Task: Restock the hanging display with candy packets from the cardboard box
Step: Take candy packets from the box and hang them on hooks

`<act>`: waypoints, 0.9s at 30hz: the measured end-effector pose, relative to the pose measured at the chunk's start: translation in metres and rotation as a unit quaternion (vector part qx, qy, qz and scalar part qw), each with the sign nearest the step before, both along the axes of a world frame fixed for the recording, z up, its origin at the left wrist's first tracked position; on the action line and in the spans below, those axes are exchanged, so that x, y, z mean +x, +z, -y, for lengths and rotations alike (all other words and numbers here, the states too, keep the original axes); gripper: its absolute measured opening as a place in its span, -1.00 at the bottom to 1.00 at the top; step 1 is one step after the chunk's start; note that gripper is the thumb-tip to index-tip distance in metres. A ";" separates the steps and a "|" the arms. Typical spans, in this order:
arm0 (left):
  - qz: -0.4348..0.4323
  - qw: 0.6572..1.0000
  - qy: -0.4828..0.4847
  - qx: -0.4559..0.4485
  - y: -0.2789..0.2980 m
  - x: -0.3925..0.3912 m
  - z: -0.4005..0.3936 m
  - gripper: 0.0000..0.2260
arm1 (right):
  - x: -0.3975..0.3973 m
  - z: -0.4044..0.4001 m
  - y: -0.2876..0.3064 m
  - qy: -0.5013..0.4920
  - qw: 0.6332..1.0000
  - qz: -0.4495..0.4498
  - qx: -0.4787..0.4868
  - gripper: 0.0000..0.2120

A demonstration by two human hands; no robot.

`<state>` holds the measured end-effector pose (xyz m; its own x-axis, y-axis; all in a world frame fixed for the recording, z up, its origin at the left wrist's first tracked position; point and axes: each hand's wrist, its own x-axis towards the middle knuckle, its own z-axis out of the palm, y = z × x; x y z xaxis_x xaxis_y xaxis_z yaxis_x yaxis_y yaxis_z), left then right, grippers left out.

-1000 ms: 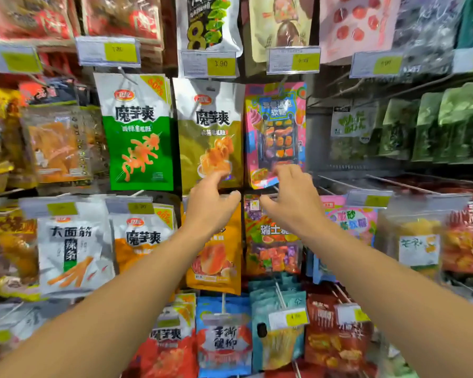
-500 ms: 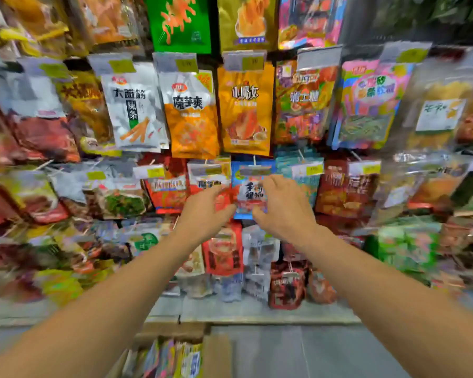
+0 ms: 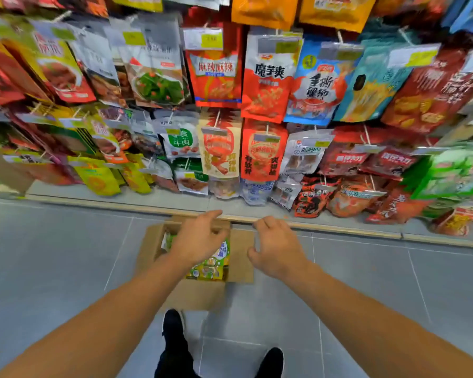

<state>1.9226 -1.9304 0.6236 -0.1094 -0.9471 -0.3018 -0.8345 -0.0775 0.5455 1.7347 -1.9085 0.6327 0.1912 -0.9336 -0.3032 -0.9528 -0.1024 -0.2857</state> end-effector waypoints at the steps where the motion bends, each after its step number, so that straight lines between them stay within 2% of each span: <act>1: -0.001 1.000 0.002 0.014 -0.010 0.015 -0.001 -0.45 | 0.012 -0.001 -0.009 0.003 1.000 -0.004 0.017 -0.45; 10: -0.072 0.989 0.028 0.126 -0.103 0.167 0.022 -0.43 | 0.167 0.027 -0.085 -0.042 0.985 -0.026 0.163 -0.46; 14: -0.084 0.983 0.061 0.154 -0.136 0.214 0.028 -0.46 | 0.209 0.039 -0.118 -0.076 0.975 -0.012 0.209 -0.37; 18: -0.095 0.981 0.079 0.149 -0.151 0.234 0.040 -0.53 | 0.225 0.059 -0.146 -0.115 0.968 0.008 0.223 -0.37; 23: -0.099 0.975 0.128 0.155 -0.216 0.261 0.065 -0.61 | 0.244 0.091 -0.221 -0.174 0.951 0.048 0.252 -0.39; 27: -0.105 0.962 0.160 0.196 -0.266 0.264 0.078 -0.60 | 0.246 0.107 -0.279 -0.186 0.942 0.054 0.273 -0.45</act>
